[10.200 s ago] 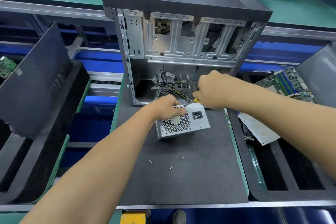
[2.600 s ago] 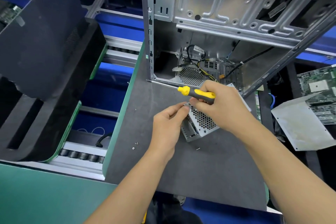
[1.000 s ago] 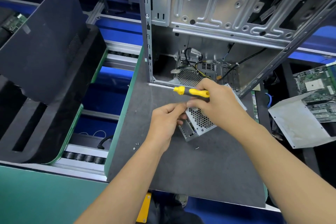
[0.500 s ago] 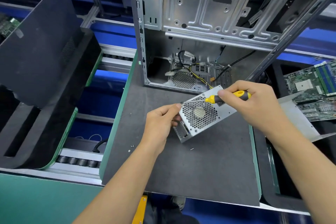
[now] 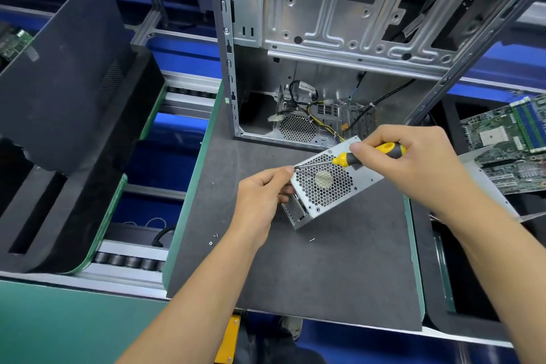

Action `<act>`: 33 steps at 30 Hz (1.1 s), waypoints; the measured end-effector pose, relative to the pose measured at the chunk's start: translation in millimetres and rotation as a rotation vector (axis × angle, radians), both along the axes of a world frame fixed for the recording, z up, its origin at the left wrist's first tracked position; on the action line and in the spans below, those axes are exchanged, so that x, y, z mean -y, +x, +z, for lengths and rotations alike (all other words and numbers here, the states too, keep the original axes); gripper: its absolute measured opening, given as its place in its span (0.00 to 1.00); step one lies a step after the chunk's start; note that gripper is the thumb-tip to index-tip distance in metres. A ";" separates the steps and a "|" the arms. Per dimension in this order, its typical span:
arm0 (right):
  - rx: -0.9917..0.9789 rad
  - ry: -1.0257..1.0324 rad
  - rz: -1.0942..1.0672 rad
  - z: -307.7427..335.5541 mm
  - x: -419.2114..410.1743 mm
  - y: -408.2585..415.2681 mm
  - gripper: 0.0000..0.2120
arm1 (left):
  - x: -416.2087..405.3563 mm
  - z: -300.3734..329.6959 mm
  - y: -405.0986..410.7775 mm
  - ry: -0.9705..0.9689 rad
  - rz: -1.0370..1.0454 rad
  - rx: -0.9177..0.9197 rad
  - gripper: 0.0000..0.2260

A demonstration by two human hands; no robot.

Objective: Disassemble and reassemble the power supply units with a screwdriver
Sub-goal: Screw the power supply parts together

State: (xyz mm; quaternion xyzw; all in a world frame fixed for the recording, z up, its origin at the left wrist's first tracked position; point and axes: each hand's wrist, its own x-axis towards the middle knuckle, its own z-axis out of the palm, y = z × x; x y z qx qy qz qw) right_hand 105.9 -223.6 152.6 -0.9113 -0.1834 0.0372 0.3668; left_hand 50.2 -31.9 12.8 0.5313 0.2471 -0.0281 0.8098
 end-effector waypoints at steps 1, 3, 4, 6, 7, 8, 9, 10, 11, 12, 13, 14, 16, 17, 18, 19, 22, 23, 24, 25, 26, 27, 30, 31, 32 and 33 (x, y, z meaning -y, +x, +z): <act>0.015 -0.049 0.028 6.3 -2.5 0.9 0.09 | -0.1 0.1 0.2 -0.001 0.002 -0.002 0.06; 0.021 -0.200 0.095 20.7 -9.7 4.3 0.10 | -0.1 0.1 0.3 -0.002 0.007 -0.005 0.06; 0.045 -0.298 0.136 27.9 -15.0 7.0 0.11 | -0.1 0.3 0.5 0.000 0.009 -0.004 0.06; 0.088 -0.442 0.219 40.6 -29.4 10.3 0.13 | 0.1 1.2 0.7 0.007 0.012 -0.004 0.06; 0.073 -0.468 0.254 47.3 -37.8 9.9 0.13 | 0.3 1.5 0.9 0.007 0.017 -0.005 0.06; 0.059 -0.471 0.296 52.5 -44.8 9.7 0.11 | 0.7 1.6 0.9 0.004 0.022 -0.007 0.06; 0.050 -0.480 0.347 57.5 -51.3 9.0 0.09 | 0.7 2.0 0.6 -0.005 0.027 -0.009 0.06; 0.049 -0.497 0.400 61.0 -56.5 9.2 0.07 | 0.6 2.0 0.0 -0.023 0.032 -0.012 0.05; 0.046 -0.529 0.442 65.9 -61.8 9.0 0.07 | 0.2 2.0 -1.0 -0.046 0.034 -0.014 0.04; 0.054 -0.556 0.476 70.0 -66.8 9.5 0.07 | -0.5 1.9 -1.9 -0.070 0.029 -0.016 0.04; 0.060 -0.594 0.502 74.5 -72.9 8.8 0.08 | -0.9 2.1 -2.5 -0.090 0.018 -0.016 0.05; 0.085 -0.635 0.526 77.3 -78.3 9.6 0.07 | -1.1 2.3 -2.6 -0.107 0.006 -0.016 0.05; 0.187 -0.786 0.534 77.5 -88.6 9.5 0.03 | -0.5 3.6 -2.0 -0.128 -0.003 -0.027 0.06; 0.281 -0.865 0.529 76.1 -92.3 8.3 0.07 | -0.3 4.4 -0.9 -0.128 0.003 -0.034 0.06; 0.354 -0.943 0.520 75.1 -94.8 5.4 0.13 | 0.0 4.7 -0.6 -0.127 0.014 -0.041 0.06; 0.390 -0.962 0.498 75.0 -96.3 1.5 0.17 | 0.1 5.1 0.0 -0.129 0.025 -0.045 0.06; 0.276 -0.832 0.551 74.0 -93.6 2.0 0.09 | 0.9 6.2 0.7 -0.139 0.031 -0.051 0.06; 0.234 -0.793 0.581 74.6 -93.0 5.2 0.03 | 1.0 6.5 0.7 -0.142 0.025 -0.052 0.05; 0.190 -0.794 0.584 76.6 -93.1 8.0 0.03 | 0.9 6.6 0.6 -0.146 0.019 -0.055 0.05; 0.185 -0.812 0.571 78.0 -93.2 11.1 0.05 | 0.6 6.9 0.5 -0.151 0.014 -0.061 0.05; 0.213 -0.868 0.538 78.9 -93.7 13.7 0.04 | 0.4 7.0 0.3 -0.155 0.009 -0.067 0.05; 0.285 -0.924 0.506 78.1 -93.4 16.1 0.05 | 0.3 7.1 -0.2 -0.152 0.004 -0.070 0.05; 0.338 -1.038 0.444 79.0 -89.4 13.4 0.14 | 0.4 8.1 0.0 -0.122 0.017 -0.075 0.05; 0.284 -0.987 0.463 79.3 -87.0 11.2 0.13 | 0.9 8.6 0.5 -0.120 0.019 -0.076 0.04; 0.219 -0.938 0.505 80.3 -86.8 8.1 0.11 | 1.4 8.9 1.2 -0.117 0.020 -0.075 0.03; 0.197 -0.912 0.557 80.5 -87.4 6.2 0.07 | 1.7 9.5 1.5 -0.111 0.019 -0.073 0.03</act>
